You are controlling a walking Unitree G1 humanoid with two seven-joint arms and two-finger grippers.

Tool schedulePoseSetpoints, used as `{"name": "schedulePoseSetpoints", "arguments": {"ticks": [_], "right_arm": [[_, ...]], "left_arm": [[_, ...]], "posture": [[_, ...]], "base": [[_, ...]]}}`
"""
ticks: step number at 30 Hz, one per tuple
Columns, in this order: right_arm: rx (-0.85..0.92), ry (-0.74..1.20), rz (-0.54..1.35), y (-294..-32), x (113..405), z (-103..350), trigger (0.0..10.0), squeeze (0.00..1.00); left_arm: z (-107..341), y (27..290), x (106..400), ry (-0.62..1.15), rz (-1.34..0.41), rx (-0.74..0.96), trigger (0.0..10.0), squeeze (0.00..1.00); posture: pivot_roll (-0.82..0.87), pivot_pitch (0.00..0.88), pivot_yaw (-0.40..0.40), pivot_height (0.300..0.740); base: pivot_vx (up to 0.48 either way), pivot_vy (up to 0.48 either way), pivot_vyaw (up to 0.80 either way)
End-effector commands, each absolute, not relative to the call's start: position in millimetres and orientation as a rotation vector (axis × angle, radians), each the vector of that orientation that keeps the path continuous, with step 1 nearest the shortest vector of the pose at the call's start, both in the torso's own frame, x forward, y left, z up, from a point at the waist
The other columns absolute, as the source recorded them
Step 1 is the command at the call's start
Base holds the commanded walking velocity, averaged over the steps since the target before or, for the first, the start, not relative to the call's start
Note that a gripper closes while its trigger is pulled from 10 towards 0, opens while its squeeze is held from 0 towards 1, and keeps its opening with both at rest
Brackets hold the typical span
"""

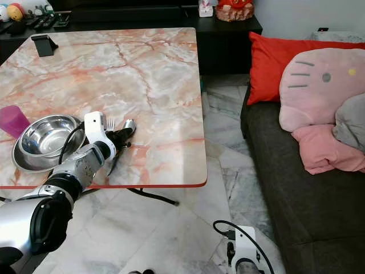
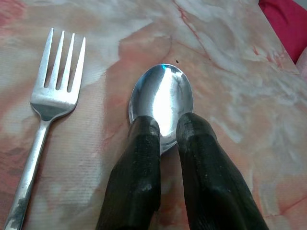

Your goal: Setting the table

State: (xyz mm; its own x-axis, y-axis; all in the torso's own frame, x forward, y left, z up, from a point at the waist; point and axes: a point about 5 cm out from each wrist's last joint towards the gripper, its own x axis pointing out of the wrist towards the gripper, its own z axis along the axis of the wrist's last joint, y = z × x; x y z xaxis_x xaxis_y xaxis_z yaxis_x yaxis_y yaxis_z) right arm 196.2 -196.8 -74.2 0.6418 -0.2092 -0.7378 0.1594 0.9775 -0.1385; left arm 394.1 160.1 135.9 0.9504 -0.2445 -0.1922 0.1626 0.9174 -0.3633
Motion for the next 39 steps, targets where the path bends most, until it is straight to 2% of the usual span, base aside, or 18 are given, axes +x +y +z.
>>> {"name": "schedulePoseSetpoints", "arguments": {"ticks": [1,21,39], "right_arm": [[-0.061,0.864,-0.215,-196.5,192.4,-76.5,10.0,0.00],[-0.065,0.865,-0.213,-197.1,193.1,-76.1,10.0,0.00],[-0.061,0.863,-0.209,-194.9,194.6,-75.7,10.0,0.00]], "left_arm": [[136.8,166.4,394.3,0.234,-0.188,-0.329,10.0,0.00],[133.2,176.1,392.1,0.235,-0.150,-0.307,10.0,0.00],[160.2,192.1,390.5,0.105,-0.314,-0.207,10.0,0.00]], "posture": [[0.01,0.100,0.043,0.740],[0.02,0.100,0.039,0.740],[0.03,0.097,0.043,0.740]], "base": [[0.000,0.000,0.00],[0.000,0.000,0.00],[0.000,0.000,0.00]]}}
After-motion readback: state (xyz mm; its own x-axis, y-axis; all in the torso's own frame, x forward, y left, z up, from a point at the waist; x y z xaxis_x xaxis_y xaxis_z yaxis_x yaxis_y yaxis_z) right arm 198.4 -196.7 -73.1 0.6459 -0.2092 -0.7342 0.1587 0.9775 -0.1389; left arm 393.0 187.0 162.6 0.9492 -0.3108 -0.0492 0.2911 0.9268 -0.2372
